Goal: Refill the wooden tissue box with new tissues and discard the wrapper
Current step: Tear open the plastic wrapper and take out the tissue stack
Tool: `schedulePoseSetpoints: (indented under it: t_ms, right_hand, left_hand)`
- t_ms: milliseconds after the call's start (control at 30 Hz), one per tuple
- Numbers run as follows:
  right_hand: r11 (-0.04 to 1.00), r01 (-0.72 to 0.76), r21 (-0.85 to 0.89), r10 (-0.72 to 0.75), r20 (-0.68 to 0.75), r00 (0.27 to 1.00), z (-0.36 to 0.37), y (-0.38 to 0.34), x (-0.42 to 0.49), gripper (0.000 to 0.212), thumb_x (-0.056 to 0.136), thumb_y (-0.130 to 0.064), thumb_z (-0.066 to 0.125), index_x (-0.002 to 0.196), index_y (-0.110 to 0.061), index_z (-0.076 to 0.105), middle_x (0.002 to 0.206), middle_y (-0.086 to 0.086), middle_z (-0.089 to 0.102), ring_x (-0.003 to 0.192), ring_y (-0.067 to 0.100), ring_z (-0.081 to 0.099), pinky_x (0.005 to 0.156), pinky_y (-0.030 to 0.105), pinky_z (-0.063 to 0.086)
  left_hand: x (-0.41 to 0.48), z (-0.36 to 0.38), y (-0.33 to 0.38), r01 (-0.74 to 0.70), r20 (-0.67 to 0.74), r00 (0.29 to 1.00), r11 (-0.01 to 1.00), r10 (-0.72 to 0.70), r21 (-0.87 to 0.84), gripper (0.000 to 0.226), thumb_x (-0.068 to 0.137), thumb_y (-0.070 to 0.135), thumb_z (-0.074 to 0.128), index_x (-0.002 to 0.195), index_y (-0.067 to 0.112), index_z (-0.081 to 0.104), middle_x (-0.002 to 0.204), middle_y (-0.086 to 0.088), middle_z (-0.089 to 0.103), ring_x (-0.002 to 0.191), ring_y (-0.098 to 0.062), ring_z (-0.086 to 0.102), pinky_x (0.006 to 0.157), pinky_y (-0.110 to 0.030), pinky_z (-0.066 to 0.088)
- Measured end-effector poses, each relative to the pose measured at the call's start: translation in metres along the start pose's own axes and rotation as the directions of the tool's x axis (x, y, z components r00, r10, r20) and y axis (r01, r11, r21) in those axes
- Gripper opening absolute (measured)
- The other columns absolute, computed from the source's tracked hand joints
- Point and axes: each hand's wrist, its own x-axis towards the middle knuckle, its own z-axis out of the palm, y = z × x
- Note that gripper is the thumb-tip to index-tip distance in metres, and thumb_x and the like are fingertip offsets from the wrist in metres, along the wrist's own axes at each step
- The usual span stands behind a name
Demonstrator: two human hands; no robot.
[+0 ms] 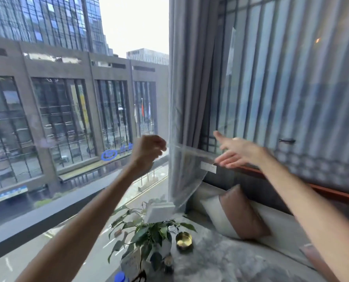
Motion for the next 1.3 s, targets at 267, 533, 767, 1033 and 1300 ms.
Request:
schedulePoseSetpoints:
  t_ms: [267,533,767,1033,1300]
  right_hand:
    - [0.921,0.089,-0.378,-0.06,0.087,0.994,0.122,-0.076,0.021,0.021,0.091,-0.025,0.069,0.095,-0.006,0.062,0.084,0.01,0.063,0.06,0.017,0.052,0.057,0.029,0.046]
    - [0.712,0.613,-0.341,-0.473,0.412,0.779,0.062,-0.09,-0.014,0.067,0.085,-0.019,0.076,0.145,-0.03,0.046,0.085,-0.008,0.078,0.065,0.0,0.07,0.065,0.015,0.052]
    - [0.665,0.683,-0.302,-0.495,0.507,0.706,-0.029,-0.101,-0.054,0.055,0.087,-0.03,0.072,0.137,-0.039,0.053,0.099,-0.005,0.079,0.091,0.014,0.073,0.079,0.025,0.051]
    - [0.76,0.601,-0.25,-0.499,0.368,0.784,-0.082,-0.081,-0.063,0.04,0.093,-0.034,0.066,0.132,-0.03,0.061,0.103,0.0,0.079,0.095,0.019,0.074,0.082,0.029,0.057]
    - [0.545,0.685,-0.483,-0.809,-0.087,0.582,-0.048,-0.087,-0.077,0.028,0.09,-0.045,0.067,0.113,-0.03,0.073,0.111,-0.015,0.072,0.107,0.003,0.062,0.099,0.034,0.049]
  left_hand:
    - [-0.071,0.099,0.012,-0.201,-0.035,0.965,0.817,0.261,0.541,0.024,0.089,0.0,0.053,0.11,0.001,0.065,0.09,-0.02,0.075,0.076,-0.037,0.073,0.06,-0.034,0.055]
    - [-0.068,0.017,-0.011,-0.155,-0.387,0.881,0.939,0.272,0.307,0.069,0.09,0.028,0.071,0.15,0.016,0.039,0.15,-0.011,0.047,0.138,-0.025,0.041,0.114,-0.048,0.035]
    - [-0.026,-0.038,0.022,0.008,0.359,0.92,0.91,0.155,-0.414,0.038,0.097,0.002,0.057,0.134,0.002,0.055,0.127,-0.013,0.069,0.119,-0.029,0.066,0.104,-0.043,0.051]
    - [-0.013,-0.008,0.054,0.065,0.373,0.892,0.742,0.257,-0.667,0.029,0.084,0.013,0.064,0.111,0.006,0.073,0.1,-0.013,0.079,0.082,-0.022,0.078,0.07,-0.027,0.063]
    - [-0.008,0.021,0.067,0.169,0.383,0.911,0.712,0.15,-0.681,0.033,0.098,0.018,0.06,0.117,-0.008,0.067,0.113,-0.021,0.075,0.099,-0.027,0.076,0.079,-0.034,0.063]
